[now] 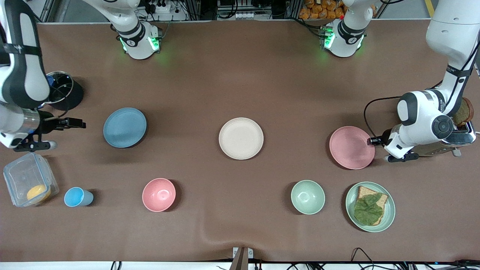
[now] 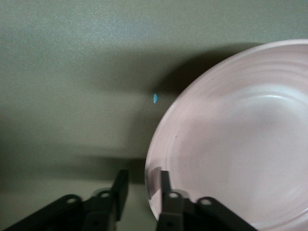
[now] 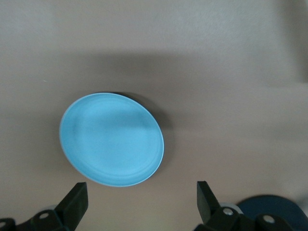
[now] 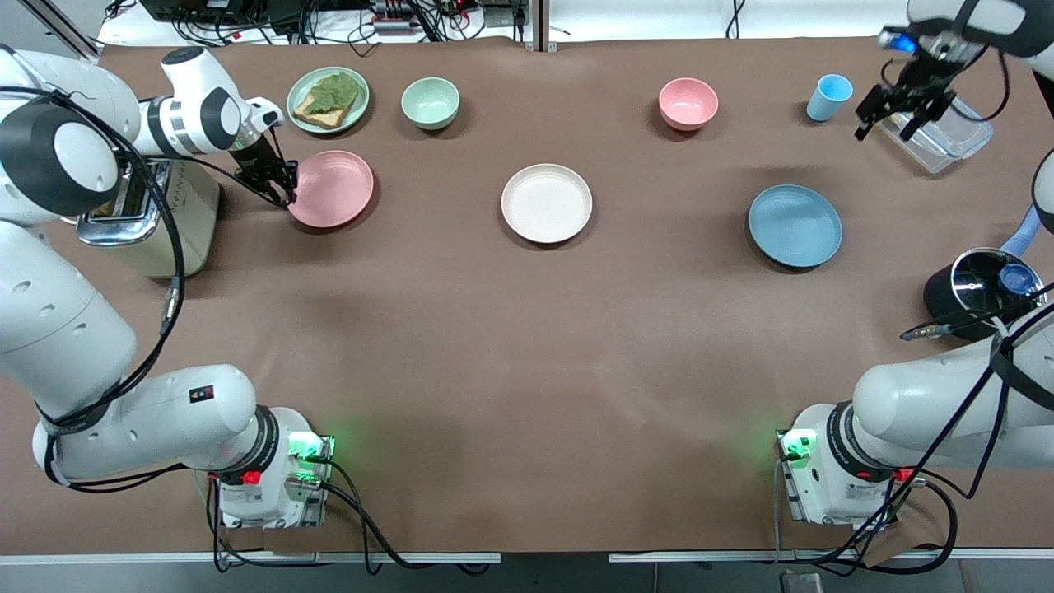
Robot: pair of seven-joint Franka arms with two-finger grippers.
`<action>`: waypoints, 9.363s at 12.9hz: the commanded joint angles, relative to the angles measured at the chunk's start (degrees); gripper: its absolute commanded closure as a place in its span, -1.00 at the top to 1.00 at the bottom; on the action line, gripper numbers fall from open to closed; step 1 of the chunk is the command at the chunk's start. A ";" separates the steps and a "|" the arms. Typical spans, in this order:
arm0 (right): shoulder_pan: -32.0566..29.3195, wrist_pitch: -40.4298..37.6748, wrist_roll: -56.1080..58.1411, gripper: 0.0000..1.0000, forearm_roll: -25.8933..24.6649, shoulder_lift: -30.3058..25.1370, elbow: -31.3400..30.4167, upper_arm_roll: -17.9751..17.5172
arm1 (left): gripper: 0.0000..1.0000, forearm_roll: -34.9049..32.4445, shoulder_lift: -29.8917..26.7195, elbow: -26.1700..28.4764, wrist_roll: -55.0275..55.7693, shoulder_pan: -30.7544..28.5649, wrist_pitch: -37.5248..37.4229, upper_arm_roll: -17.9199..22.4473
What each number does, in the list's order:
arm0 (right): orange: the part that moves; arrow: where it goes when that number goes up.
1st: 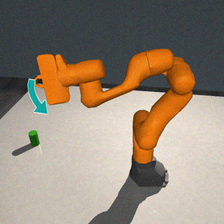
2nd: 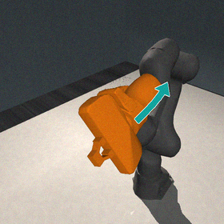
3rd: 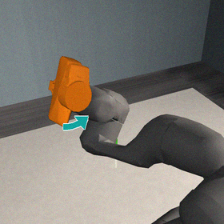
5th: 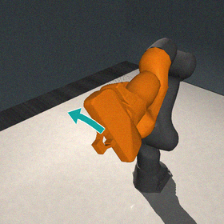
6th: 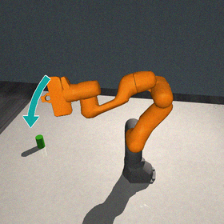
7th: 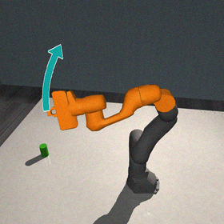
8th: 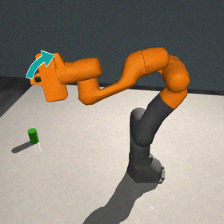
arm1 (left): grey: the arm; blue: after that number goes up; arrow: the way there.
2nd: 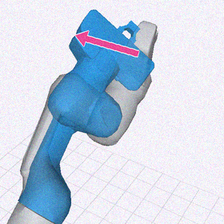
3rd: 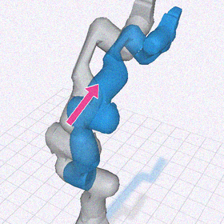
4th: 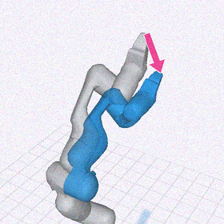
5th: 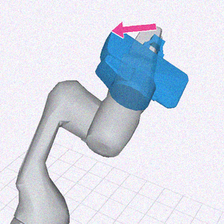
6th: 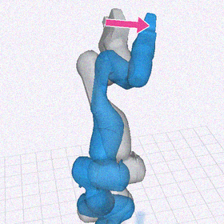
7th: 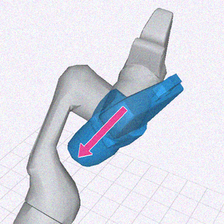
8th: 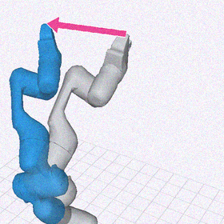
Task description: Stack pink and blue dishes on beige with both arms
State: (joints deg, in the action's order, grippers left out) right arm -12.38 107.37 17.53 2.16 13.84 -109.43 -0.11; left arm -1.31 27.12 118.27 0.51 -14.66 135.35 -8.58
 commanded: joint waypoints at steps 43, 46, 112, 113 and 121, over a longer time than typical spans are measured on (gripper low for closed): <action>3.49 -12.27 2.70 -1.00 5.22 17.88 15.03 -1.21 | -1.00 13.00 11.64 -12.89 30.60 30.57 8.70 -13.74; 6.57 -15.77 -3.36 -1.00 7.67 17.88 17.31 -1.21 | -1.00 13.08 11.99 -13.68 30.69 31.01 8.70 -13.74; 16.08 -14.29 -20.43 1.00 5.48 6.50 20.77 0.11 | 1.00 0.34 -24.91 -32.50 2.21 13.52 -44.83 -0.20; 15.20 -14.29 -20.17 1.00 5.40 2.72 18.75 0.11 | 1.00 0.25 -25.70 -31.62 2.30 13.52 -45.18 -0.12; 10.80 -16.13 -20.34 1.00 -3.04 -14.45 15.21 0.72 | 1.00 -0.19 -28.87 -28.71 1.34 13.34 -45.44 0.32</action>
State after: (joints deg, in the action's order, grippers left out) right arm -0.34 91.52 -3.04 0.49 2.92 -91.66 0.95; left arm -2.15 0.21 87.72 2.29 -1.47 89.80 -8.85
